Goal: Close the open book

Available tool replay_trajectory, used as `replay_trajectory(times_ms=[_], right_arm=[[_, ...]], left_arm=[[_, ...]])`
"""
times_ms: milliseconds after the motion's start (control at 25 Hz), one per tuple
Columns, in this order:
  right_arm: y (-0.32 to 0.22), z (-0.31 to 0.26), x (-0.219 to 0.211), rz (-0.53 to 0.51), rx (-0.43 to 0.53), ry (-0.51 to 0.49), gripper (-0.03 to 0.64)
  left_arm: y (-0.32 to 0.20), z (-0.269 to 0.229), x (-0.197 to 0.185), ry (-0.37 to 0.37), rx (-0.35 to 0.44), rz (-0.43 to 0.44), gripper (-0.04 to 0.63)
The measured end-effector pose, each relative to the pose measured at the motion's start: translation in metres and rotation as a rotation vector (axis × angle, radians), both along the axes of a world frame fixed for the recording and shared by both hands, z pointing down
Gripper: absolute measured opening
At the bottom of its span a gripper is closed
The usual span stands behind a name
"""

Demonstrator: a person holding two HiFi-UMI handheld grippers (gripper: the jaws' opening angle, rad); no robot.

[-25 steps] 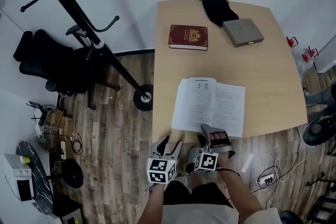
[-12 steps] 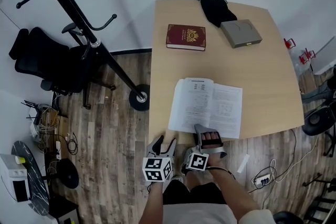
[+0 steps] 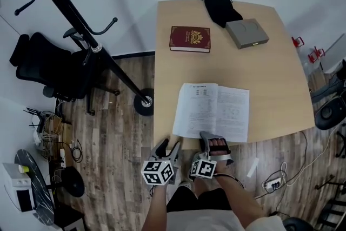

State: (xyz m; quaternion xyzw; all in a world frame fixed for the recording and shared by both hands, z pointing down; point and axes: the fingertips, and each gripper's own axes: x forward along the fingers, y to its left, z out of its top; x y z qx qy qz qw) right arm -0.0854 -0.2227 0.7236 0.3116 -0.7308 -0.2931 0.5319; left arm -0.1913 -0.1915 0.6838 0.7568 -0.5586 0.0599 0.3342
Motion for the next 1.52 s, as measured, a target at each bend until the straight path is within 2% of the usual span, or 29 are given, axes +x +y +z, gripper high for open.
replay_trajectory(times_ms=[160,280,400,560,680,720,760,840,1040,1360,1520], right_arm=[[-0.001,-0.006,0.002,0.017,0.004,-0.041,0.06],[0.0,-0.006,0.002,0.026,-0.002,-0.063,0.058],[0.0,-0.007,0.002,0.032,-0.003,-0.083,0.058],[0.001,-0.009,0.003,0.029,-0.009,-0.106,0.058],[0.0,-0.01,0.004,0.036,-0.009,-0.119,0.06],[0.0,-0.01,0.004,0.037,-0.009,-0.125,0.06],[0.0,-0.011,0.003,0.037,-0.009,-0.13,0.06],[0.0,-0.012,0.004,0.038,-0.01,-0.137,0.063],[-0.001,-0.015,0.006,0.053,-0.006,-0.155,0.075],[-0.001,-0.021,0.008,0.072,-0.021,-0.176,0.101],[-0.002,-0.025,0.012,0.08,-0.018,-0.187,0.106]], left_arm=[[-0.013,0.007,0.003,0.304,-0.028,-0.081,0.229],[-0.026,0.016,0.005,0.489,-0.067,-0.142,0.229],[-0.04,0.022,0.01,0.616,-0.089,-0.148,0.229],[-0.055,0.013,0.021,0.719,-0.09,-0.059,0.227],[-0.062,0.012,0.035,0.697,-0.126,0.014,0.223],[-0.063,0.014,0.036,0.669,-0.138,0.019,0.189],[-0.064,0.016,0.035,0.642,-0.15,0.016,0.126],[-0.064,0.017,0.034,0.621,-0.161,0.015,0.084],[-0.064,0.008,0.037,0.635,-0.142,0.01,0.053],[-0.064,-0.011,0.044,0.54,-0.125,0.062,0.038],[-0.065,-0.021,0.051,0.545,-0.119,0.078,0.037]])
